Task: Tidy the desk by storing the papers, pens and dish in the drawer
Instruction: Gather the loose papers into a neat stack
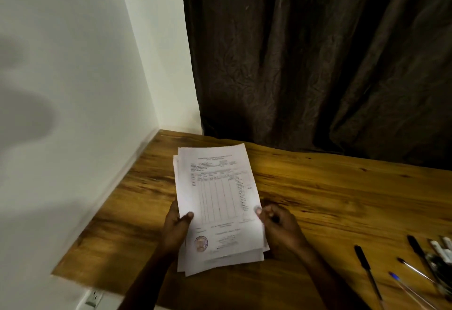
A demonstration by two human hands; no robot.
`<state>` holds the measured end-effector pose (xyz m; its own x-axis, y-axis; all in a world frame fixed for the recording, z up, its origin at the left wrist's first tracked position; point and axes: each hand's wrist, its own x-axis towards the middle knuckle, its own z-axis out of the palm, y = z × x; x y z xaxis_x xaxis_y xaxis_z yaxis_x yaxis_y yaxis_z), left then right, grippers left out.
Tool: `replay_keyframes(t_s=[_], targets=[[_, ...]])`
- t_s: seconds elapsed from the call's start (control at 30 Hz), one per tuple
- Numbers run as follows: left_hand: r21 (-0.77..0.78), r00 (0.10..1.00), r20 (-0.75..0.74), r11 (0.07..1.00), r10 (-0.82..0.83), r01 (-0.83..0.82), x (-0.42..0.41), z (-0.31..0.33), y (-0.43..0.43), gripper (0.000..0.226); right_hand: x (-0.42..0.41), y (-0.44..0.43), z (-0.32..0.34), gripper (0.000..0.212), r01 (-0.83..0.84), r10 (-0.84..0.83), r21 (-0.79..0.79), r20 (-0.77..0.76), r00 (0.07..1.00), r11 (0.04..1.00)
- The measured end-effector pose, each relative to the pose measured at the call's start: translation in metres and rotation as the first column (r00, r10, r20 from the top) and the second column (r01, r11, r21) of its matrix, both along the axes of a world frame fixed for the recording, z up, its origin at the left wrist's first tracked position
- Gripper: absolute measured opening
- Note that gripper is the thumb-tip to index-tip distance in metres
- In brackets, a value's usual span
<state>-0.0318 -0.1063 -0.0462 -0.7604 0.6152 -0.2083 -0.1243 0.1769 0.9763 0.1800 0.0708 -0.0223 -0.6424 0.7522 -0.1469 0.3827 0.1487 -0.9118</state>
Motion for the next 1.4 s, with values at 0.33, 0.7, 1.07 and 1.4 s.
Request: replay_keyframes(t_s=[0.33, 0.7, 1.07, 1.4], targets=[[0.110, 0.993, 0.073, 0.990, -0.091, 0.083, 0.003, 0.024, 0.010, 0.031, -0.001, 0.012, 0.016, 0.021, -0.027, -0.042, -0.322, -0.206, 0.978, 0.946], [0.140, 1.000, 0.027, 0.990, -0.008, 0.004, -0.014, 0.035, 0.022, 0.028, 0.004, 0.030, 0.030, 0.023, 0.203, -0.257, -0.218, -0.260, 0.931, 0.955], [0.045, 0.940, 0.109, 0.943, 0.323, -0.329, -0.080, 0.010, -0.012, 0.016, 0.049, 0.076, 0.032, 0.020, 0.295, -0.482, -0.428, -0.437, 0.759, 0.854], [0.085, 0.989, 0.148, 0.996, 0.016, -0.028, -0.008, 0.032, 0.013, 0.024, 0.001, 0.018, 0.002, 0.018, 0.254, -0.331, -0.303, -0.238, 0.913, 0.918]])
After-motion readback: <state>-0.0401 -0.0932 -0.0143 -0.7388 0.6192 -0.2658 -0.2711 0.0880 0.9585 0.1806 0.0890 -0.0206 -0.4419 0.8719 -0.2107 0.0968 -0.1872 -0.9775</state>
